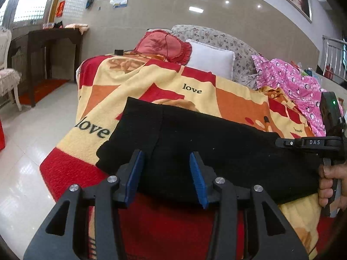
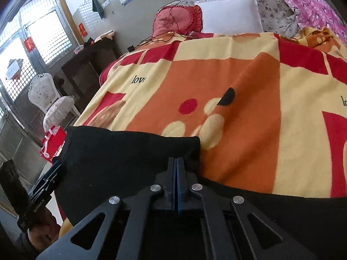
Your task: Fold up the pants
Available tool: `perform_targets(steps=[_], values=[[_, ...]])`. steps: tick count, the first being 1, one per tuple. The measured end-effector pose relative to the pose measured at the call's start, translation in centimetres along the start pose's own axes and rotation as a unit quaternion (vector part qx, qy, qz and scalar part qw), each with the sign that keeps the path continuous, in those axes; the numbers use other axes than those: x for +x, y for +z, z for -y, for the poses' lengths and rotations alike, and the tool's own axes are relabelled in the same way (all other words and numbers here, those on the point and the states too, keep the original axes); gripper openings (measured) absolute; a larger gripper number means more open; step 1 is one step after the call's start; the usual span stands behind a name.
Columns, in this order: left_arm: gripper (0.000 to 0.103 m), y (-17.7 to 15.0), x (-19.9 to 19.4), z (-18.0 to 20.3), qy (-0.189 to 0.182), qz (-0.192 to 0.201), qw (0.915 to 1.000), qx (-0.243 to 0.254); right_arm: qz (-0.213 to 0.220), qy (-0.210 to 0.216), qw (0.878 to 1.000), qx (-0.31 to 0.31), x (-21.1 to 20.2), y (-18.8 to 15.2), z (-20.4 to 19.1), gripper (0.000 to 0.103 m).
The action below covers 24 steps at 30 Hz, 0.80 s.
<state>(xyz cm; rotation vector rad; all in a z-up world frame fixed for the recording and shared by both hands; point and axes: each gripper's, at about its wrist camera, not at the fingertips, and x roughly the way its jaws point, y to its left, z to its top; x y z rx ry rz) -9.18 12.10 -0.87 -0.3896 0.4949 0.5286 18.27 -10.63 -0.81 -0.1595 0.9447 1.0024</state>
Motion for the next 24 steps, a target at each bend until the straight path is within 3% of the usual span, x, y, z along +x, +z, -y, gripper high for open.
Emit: perform_targets(steps=[2, 5, 6, 7, 8, 10, 12, 13, 15, 17, 19, 20, 24], values=[[0.042, 1.2, -0.4, 0.1, -0.001, -0.01, 0.9998, -0.016, 0.002, 0.001, 1.0, 0.007, -0.7, 0.4, -0.5, 0.004], [0.042, 3.4, -0.6, 1.7, -0.022, 0.008, 0.9997, -0.004, 0.021, 0.004, 1.0, -0.01, -1.2, 1.0, -2.8, 0.015], [0.042, 4.1, -0.4, 2.3, -0.031, 0.007, 0.9995, 0.0, 0.019, 0.004, 1.0, -0.016, -0.7, 1.1, -3.3, 0.024], [0.043, 5.0, 0.2, 3.2, -0.052, 0.002, 0.9987, 0.001, 0.008, 0.0, 1.0, -0.015, 0.0, 1.2, -3.6, 0.032], [0.044, 5.4, 0.8, 3.7, -0.067, -0.009, 0.9977, 0.001, -0.013, -0.004, 1.0, -0.005, 1.1, 1.2, -3.5, 0.033], [0.048, 5.8, 3.0, 4.5, -0.078, -0.044, 0.996, 0.0, 0.006, 0.0, 1.0, 0.026, 0.6, 1.4, -3.4, 0.033], [0.047, 5.0, 7.0, 3.7, -0.07, -0.122, 0.9895, -0.035, 0.033, 0.045, 0.998, 0.032, -1.3, 1.0, -3.8, 0.035], [0.047, 4.7, 7.3, 3.0, -0.081, -0.109, 0.9893, -0.054, 0.031, 0.078, 0.996, 0.03, -1.9, 0.7, -3.7, 0.036], [0.046, 4.9, 7.2, 3.0, -0.076, -0.106, 0.9902, -0.05, -0.002, 0.094, 0.995, 0.037, -1.7, 0.0, -2.3, 0.037], [0.046, 5.0, 6.8, 3.0, -0.073, -0.108, 0.99, -0.053, -0.016, 0.1, 0.993, 0.06, -1.8, -1.0, 0.8, 0.029], [0.046, 5.1, 6.6, 3.1, -0.071, -0.108, 0.9906, -0.046, -0.01, 0.104, 0.989, 0.102, -3.3, -1.9, 4.5, 0.008], [0.046, 5.1, 6.6, 3.1, -0.071, -0.108, 0.9907, -0.045, -0.001, 0.077, 0.991, 0.113, -4.3, -2.3, 6.2, 0.012], [0.046, 4.8, 6.6, 3.8, -0.06, -0.104, 0.9922, -0.032, 0.05, 0.061, 0.978, 0.195, -9.3, -5.1, 15.0, 0.006]])
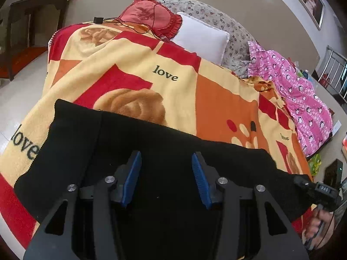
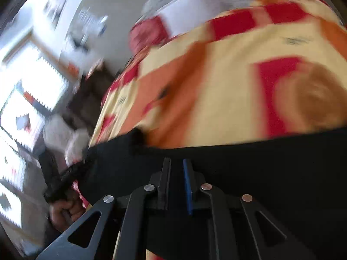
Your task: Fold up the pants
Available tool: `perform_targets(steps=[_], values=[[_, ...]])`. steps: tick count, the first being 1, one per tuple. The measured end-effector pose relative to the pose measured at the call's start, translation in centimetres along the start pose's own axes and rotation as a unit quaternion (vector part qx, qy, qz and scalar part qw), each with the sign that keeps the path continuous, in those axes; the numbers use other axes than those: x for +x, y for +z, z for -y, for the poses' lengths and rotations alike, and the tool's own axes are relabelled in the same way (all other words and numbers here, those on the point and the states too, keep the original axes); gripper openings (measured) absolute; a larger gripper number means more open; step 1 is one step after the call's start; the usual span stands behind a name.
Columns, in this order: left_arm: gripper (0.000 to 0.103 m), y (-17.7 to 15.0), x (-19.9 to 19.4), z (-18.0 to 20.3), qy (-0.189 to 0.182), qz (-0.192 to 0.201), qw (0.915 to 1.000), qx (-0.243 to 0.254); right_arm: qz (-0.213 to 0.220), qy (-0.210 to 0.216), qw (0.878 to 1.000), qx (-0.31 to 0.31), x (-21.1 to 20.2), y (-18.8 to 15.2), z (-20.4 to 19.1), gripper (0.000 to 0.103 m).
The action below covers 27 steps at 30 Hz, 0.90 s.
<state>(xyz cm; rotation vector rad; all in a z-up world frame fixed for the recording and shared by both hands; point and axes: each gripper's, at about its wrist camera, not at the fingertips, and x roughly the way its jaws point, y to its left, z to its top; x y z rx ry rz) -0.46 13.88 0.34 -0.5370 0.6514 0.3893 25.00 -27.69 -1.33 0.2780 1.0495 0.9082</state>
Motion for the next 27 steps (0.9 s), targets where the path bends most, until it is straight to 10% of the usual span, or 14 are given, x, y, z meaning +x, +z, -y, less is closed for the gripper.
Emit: perform_targets(steps=[6, 7, 9, 16, 20, 23, 27], values=[[0.049, -0.4, 0.8, 0.7, 0.025, 0.009, 0.9993, 0.026, 0.111, -0.044, 0.985, 0.125, -10.1, -0.1, 11.7, 0.0], [0.05, -0.4, 0.8, 0.8, 0.025, 0.009, 0.9993, 0.026, 0.122, -0.063, 0.981, 0.134, -11.1, -0.1, 12.2, 0.012], [0.051, -0.5, 0.8, 0.8, 0.025, 0.01, 0.9993, 0.026, 0.148, -0.107, 0.975, 0.128, -13.3, -0.6, 11.9, 0.022], [0.057, -0.6, 0.8, 1.2, 0.027, 0.02, 0.9985, 0.043, 0.095, 0.034, 0.995, -0.009, -11.2, -4.2, 2.8, 0.038], [0.057, -0.9, 0.7, 1.2, 0.022, 0.029, 0.998, 0.052, 0.08, -0.052, 0.995, -0.004, -10.1, -5.6, 4.0, 0.038], [0.058, -1.1, 0.7, 1.2, 0.02, 0.038, 0.9974, 0.057, 0.126, -0.047, 0.987, 0.091, -12.3, -6.1, 8.1, 0.015], [0.06, -1.3, 0.6, 1.3, 0.015, 0.042, 0.9975, 0.054, 0.169, -0.107, 0.975, 0.102, -14.4, -7.2, 7.8, 0.019]])
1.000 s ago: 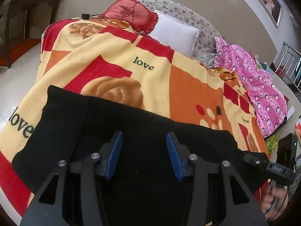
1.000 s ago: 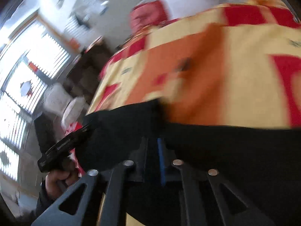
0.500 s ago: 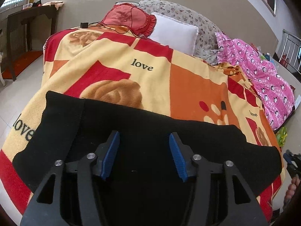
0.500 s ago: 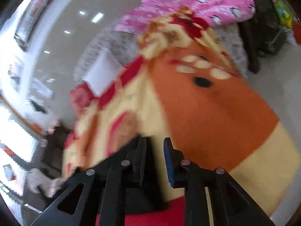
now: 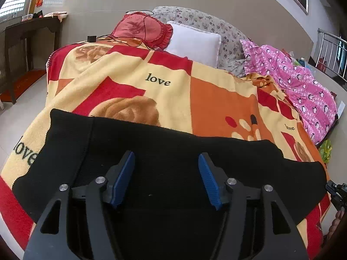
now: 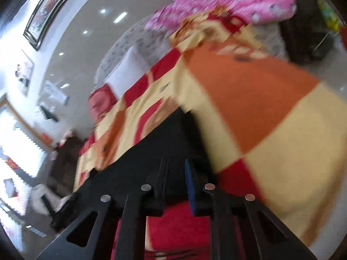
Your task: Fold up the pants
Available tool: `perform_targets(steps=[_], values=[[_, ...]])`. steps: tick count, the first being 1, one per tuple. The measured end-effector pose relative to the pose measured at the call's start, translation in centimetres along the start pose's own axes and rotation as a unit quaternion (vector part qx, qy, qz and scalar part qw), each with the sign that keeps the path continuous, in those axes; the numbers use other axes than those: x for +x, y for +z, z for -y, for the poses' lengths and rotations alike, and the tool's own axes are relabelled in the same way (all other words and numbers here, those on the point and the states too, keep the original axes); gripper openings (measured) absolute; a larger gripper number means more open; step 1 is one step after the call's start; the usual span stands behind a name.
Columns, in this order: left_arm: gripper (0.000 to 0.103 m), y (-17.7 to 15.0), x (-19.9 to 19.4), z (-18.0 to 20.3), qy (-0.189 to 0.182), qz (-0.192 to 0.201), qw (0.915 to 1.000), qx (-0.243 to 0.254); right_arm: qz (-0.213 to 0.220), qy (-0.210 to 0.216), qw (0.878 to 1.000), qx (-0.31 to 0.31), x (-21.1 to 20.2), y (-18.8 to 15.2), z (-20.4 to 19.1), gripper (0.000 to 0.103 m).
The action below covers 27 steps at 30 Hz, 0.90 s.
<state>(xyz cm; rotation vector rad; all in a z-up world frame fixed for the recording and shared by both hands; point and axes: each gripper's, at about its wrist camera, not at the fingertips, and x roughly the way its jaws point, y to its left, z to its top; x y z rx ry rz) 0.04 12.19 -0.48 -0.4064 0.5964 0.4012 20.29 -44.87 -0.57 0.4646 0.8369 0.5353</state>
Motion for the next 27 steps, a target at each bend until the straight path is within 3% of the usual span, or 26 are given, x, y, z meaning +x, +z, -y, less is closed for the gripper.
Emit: perform_targets(steps=[4, 8, 10, 14, 16, 19, 21, 24, 27], values=[[0.062, 0.0, 0.0, -0.1, -0.006, 0.002, 1.0, -0.002, 0.024, -0.031, 0.997, -0.061, -0.8, -0.7, -3.1, 0.048], [0.063, 0.0, 0.0, 0.0, -0.007, 0.002, 1.0, -0.001, 0.03, -0.07, 0.978, -0.192, 1.7, 0.9, -9.6, 0.059], [0.063, 0.0, 0.0, 0.1, -0.007, 0.002, 1.0, -0.002, 0.018, -0.092, 0.964, -0.248, 4.4, 2.0, -12.6, 0.092], [0.064, 0.0, -0.3, 0.3, 0.002, -0.005, 1.0, -0.007, -0.022, -0.128, 0.954, -0.271, 10.6, 4.7, -15.5, 0.093], [0.065, 0.2, -1.4, 0.7, 0.002, -0.021, 0.9991, -0.036, -0.063, -0.155, 0.949, -0.267, 14.0, 5.5, -15.2, 0.099], [0.071, 0.0, -3.1, 1.8, -0.056, -0.029, 0.9957, -0.068, -0.111, -0.213, 0.935, -0.26, 17.8, 5.8, -13.5, 0.099], [0.078, -0.1, -3.9, 3.3, -0.06, -0.022, 0.9961, -0.061, -0.127, -0.24, 0.925, -0.267, 18.8, 5.4, -12.6, 0.102], [0.083, -0.6, -3.6, 5.8, -0.076, -0.013, 0.9962, -0.041, -0.123, -0.224, 0.936, -0.24, 18.3, 5.4, -11.5, 0.102], [0.083, -1.4, -2.3, 7.1, -0.044, -0.027, 0.9984, -0.023, -0.116, -0.225, 0.936, -0.244, 17.8, 4.9, -11.5, 0.102]])
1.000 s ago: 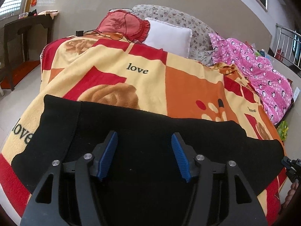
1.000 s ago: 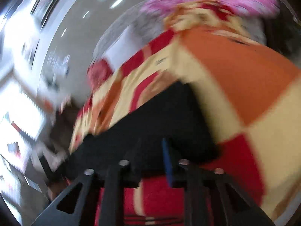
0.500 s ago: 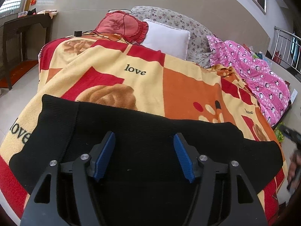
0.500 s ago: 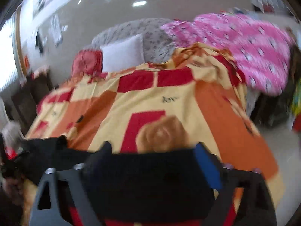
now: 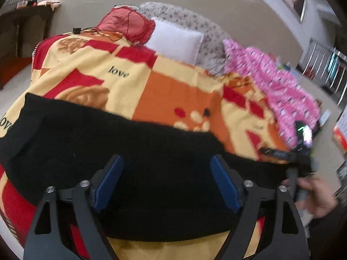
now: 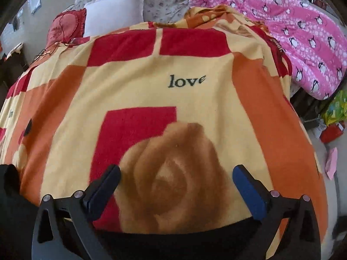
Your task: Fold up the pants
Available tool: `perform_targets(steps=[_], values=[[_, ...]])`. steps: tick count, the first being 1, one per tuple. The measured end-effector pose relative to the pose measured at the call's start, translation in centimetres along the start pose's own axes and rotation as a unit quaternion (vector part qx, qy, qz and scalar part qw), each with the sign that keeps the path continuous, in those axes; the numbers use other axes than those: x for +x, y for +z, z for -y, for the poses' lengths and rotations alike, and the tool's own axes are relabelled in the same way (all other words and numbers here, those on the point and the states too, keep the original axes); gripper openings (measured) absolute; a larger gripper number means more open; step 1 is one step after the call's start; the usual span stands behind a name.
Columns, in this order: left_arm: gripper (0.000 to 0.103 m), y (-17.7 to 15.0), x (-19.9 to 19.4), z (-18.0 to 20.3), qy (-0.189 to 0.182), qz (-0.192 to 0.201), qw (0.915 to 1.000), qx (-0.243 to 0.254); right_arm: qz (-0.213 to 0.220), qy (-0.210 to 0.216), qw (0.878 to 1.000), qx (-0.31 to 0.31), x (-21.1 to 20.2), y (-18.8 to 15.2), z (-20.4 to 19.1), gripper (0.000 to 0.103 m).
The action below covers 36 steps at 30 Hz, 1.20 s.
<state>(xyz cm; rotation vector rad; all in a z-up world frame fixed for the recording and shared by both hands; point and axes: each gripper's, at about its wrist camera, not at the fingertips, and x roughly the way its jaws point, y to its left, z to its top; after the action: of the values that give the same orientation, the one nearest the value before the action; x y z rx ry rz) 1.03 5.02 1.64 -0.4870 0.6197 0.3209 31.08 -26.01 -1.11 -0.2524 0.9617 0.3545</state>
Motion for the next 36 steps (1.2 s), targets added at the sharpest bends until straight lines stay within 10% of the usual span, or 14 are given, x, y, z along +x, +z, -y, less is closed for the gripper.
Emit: perform_targets(steps=[10, 36], values=[[0.09, -0.5, 1.7, 1.3, 0.083, -0.03, 0.9953, 0.04, 0.02, -0.003, 1.0, 0.007, -0.6, -1.3, 0.0, 0.102], [0.096, -0.4, 1.4, 0.6, 0.046, -0.032, 0.9981, 0.025, 0.02, -0.003, 1.0, 0.006, -0.5, -1.2, 0.0, 0.102]])
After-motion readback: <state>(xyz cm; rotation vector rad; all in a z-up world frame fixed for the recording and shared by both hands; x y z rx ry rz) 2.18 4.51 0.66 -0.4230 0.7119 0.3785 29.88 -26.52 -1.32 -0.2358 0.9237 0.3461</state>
